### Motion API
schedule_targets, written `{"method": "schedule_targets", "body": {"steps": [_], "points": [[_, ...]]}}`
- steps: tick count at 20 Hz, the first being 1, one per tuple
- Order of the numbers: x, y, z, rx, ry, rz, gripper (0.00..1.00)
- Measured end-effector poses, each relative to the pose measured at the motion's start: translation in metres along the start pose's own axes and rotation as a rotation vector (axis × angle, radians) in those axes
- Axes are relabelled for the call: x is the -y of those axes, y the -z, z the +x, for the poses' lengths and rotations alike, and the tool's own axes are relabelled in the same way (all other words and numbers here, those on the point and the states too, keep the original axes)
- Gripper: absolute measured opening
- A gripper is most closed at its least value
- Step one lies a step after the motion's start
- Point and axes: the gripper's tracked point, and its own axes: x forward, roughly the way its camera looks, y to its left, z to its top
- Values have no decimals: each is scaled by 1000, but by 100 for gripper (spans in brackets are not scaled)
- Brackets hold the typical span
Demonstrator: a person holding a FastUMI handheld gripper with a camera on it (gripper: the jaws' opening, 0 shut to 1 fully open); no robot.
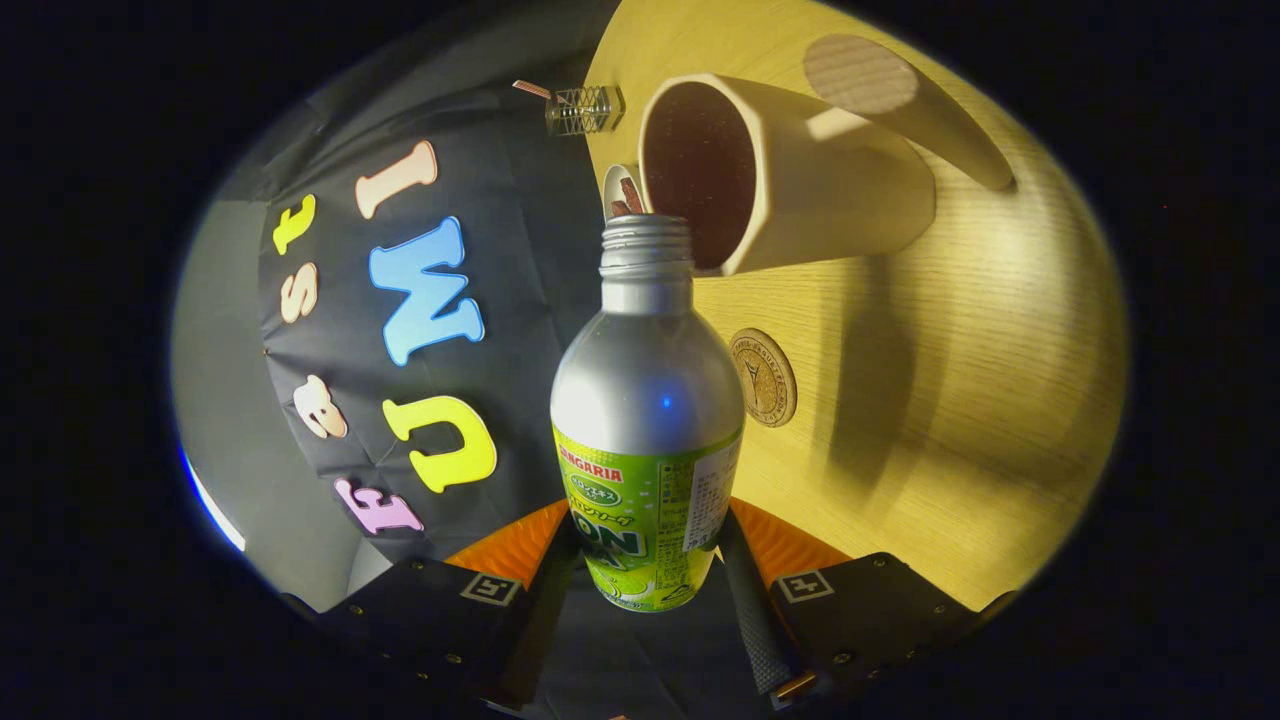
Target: Take the bottle from table, then pour the juice into the cup, finally place the bottle on the coaster
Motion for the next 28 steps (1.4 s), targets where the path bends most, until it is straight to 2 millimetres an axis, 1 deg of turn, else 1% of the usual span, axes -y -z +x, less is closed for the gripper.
{"method": "schedule_targets", "body": {"steps": [10, 16, 19, 22, 24, 28], "points": [[-2, -1, 0, -4, -1, 125, 78], [-7, 4, 0, -6, -11, 200, 78], [-20, 2, -1, -6, -16, 230, 78], [-21, -2, -3, 0, -9, 251, 78], [-29, -7, -2, 8, -22, 278, 77], [-36, -7, -1, 12, -24, 263, 78]]}}
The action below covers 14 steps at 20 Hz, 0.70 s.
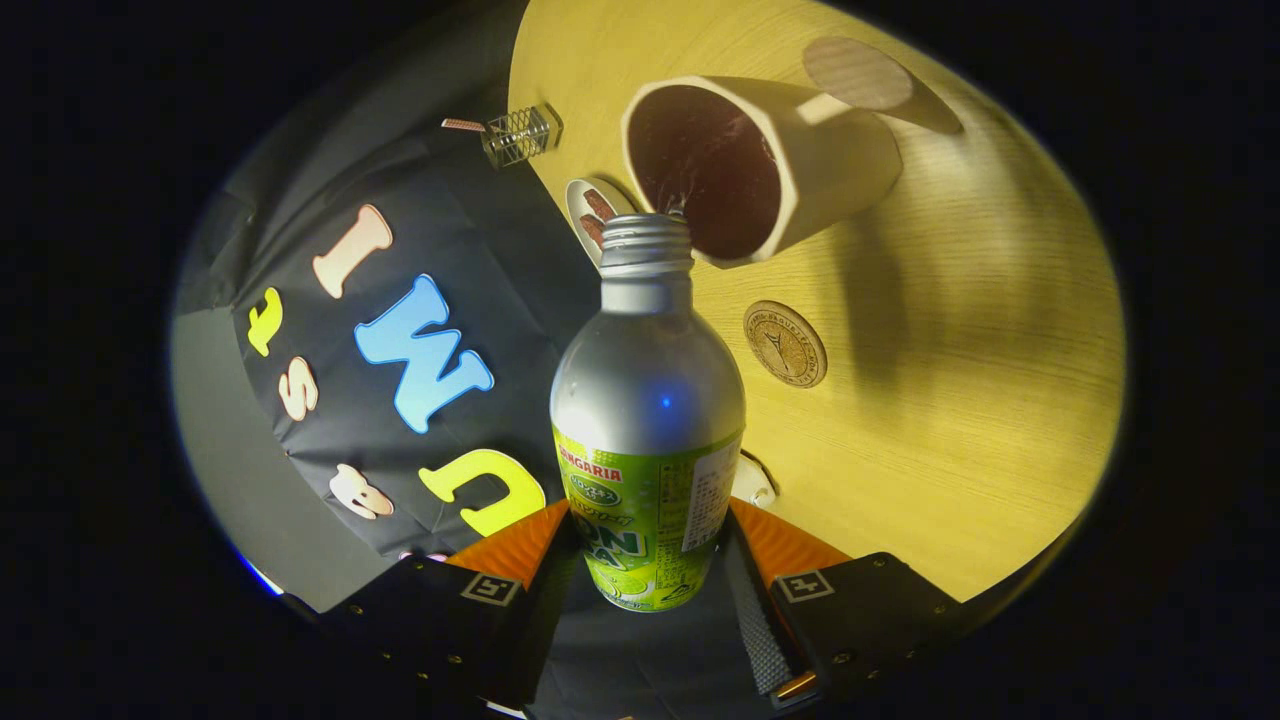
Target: Take the bottle from table, then pour the juice into the cup, finally place the bottle on the coaster
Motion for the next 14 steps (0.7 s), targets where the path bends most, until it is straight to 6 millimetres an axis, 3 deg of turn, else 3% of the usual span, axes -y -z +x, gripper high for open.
{"method": "schedule_targets", "body": {"steps": [6, 14], "points": [[0, -5, -1, 26, 14, 35, 78], [2, 7, 2, 0, 57, 88, 77]]}}
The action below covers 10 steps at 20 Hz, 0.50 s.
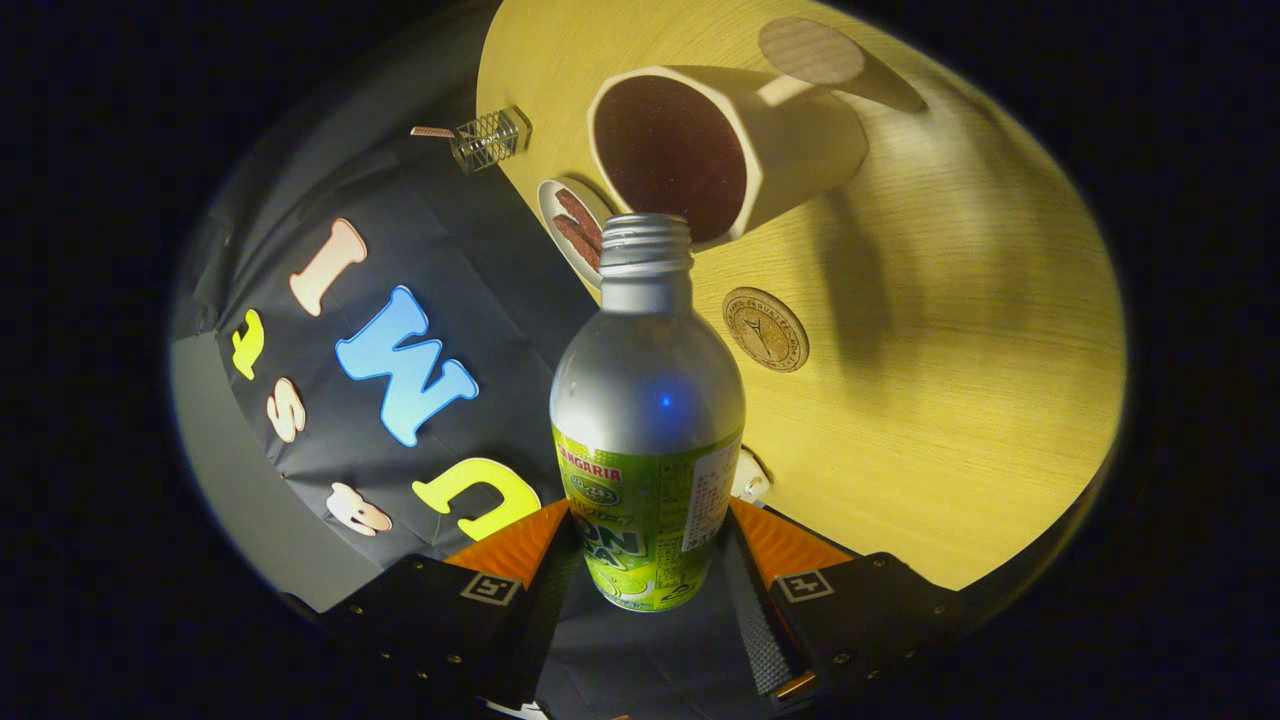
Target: Take the bottle from table, then pour the juice into the cup, finally place the bottle on the coaster
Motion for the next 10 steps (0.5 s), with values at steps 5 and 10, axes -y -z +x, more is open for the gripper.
{"method": "schedule_targets", "body": {"steps": [5, 10], "points": [[12, 2, -4, 36, 26, -144, 77], [40, -6, -10, 96, 70, -371, 78]]}}
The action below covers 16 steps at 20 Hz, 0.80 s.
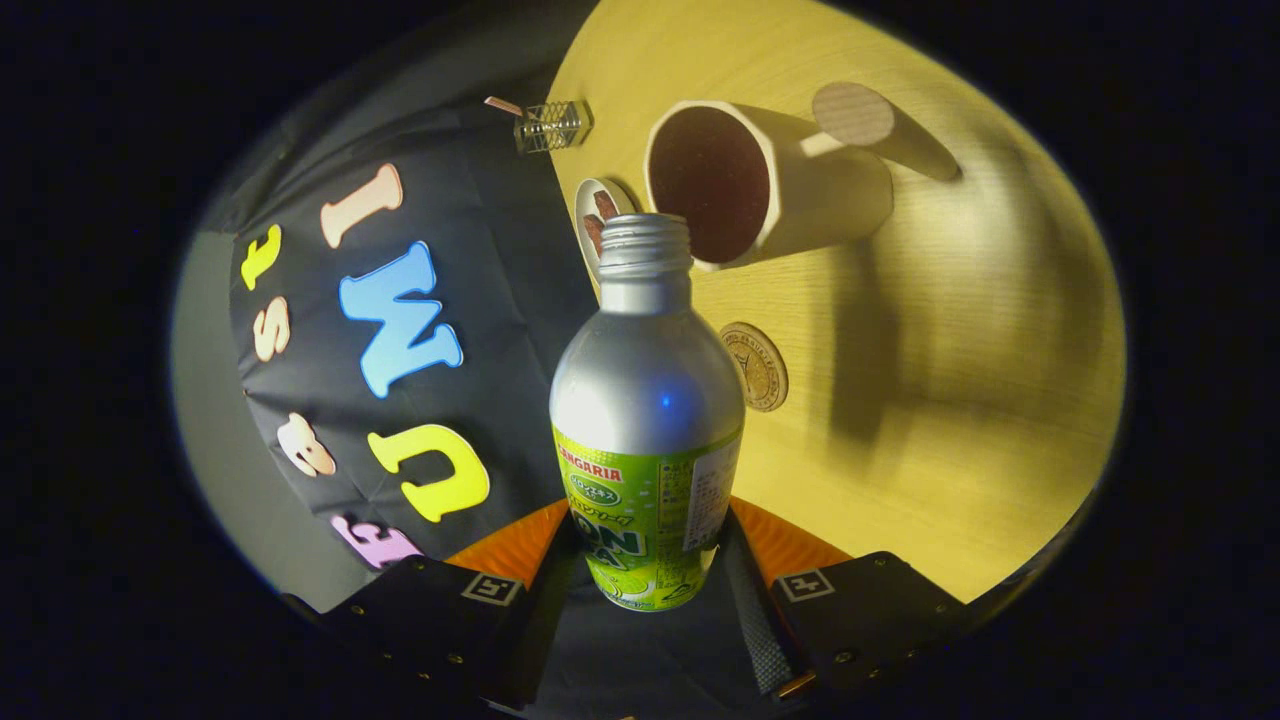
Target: Take the bottle from table, then pour the juice into the cup, finally place the bottle on the coaster
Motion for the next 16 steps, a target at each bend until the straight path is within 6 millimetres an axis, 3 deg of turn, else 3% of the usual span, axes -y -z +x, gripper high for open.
{"method": "schedule_targets", "body": {"steps": [7, 16], "points": [[31, -12, -9, 107, 70, -382, 78], [37, -18, -2, 208, 157, -818, 78]]}}
